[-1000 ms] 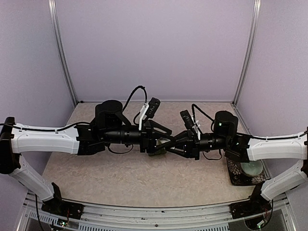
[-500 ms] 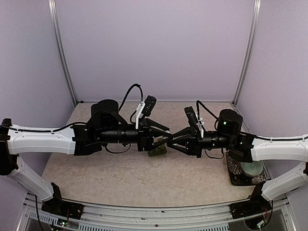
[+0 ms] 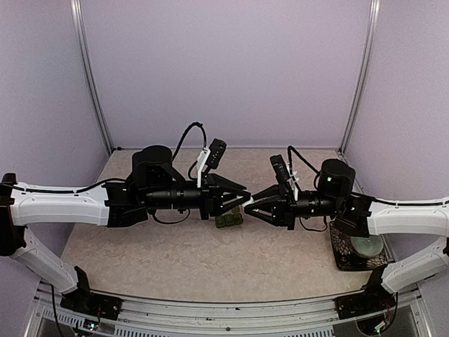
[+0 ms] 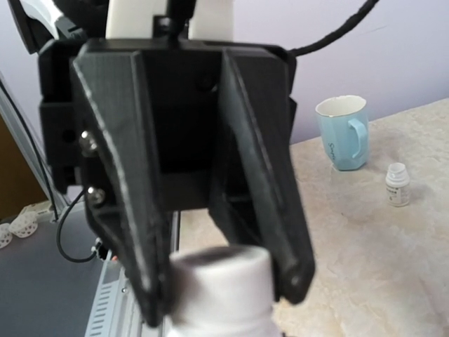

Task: Sort the pills into containers
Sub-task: Open the lid of the pill bottle.

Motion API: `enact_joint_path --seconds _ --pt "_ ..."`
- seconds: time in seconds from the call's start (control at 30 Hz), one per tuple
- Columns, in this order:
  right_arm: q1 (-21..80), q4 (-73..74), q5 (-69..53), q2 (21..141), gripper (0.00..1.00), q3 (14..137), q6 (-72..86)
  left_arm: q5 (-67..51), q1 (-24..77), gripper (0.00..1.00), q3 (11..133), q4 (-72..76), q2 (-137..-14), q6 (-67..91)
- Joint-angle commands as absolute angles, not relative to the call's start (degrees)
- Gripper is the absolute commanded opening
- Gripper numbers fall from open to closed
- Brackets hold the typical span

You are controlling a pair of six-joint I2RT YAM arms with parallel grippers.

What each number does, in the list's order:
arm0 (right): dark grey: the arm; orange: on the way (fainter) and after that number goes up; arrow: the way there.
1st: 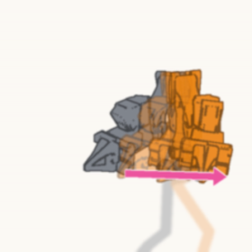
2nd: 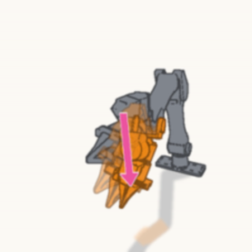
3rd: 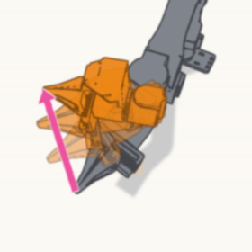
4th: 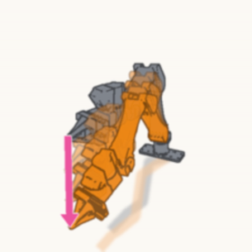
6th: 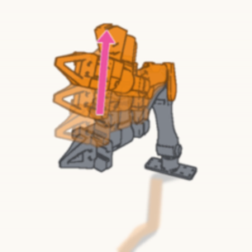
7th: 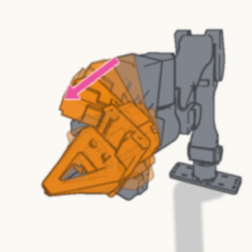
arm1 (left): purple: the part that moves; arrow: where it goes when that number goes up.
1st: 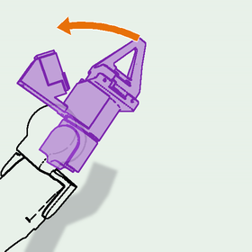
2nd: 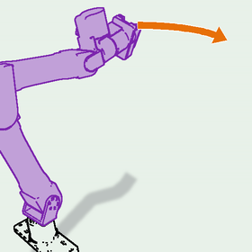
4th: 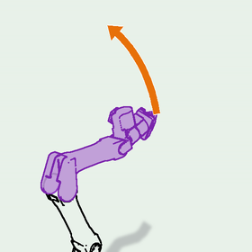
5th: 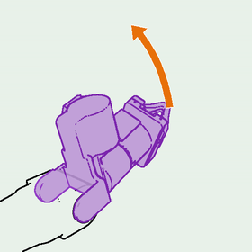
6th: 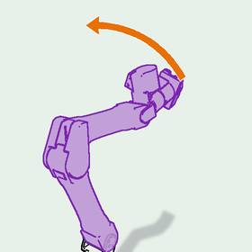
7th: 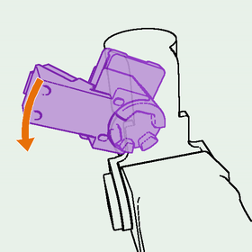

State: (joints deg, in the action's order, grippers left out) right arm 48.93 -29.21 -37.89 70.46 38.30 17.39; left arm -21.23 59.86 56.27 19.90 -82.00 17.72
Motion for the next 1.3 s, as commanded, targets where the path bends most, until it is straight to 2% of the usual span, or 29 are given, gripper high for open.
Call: enact_joint_path --seconds 0.0,0.6,0.83,1.0,1.27 --pt "47.94 -27.16 -35.51 69.27 0.0 37.65 16.61 -21.66 60.25 0.24 55.59 19.95 -80.17 17.93" --pt "47.94 -24.57 -31.95 69.43 0.0 35.98 10.37 -9.55 58.4 0.25 55.54 19.42 -76.48 26.89" --pt "47.99 -25.94 -26.74 69.76 0.0 35.16 9.64 -5.76 58.72 0.25 55.59 18.77 -76.26 31.38" --pt "47.98 -25.55 -20.47 69.42 0.0 35.25 10.11 0.65 60.66 0.27 56.07 17.36 -76.2 33.1" --pt "48.14 -24.96 -17.26 69.32 0.0 35.32 10.65 9.32 62.83 0.3 56.78 17.55 -76.68 35.25"
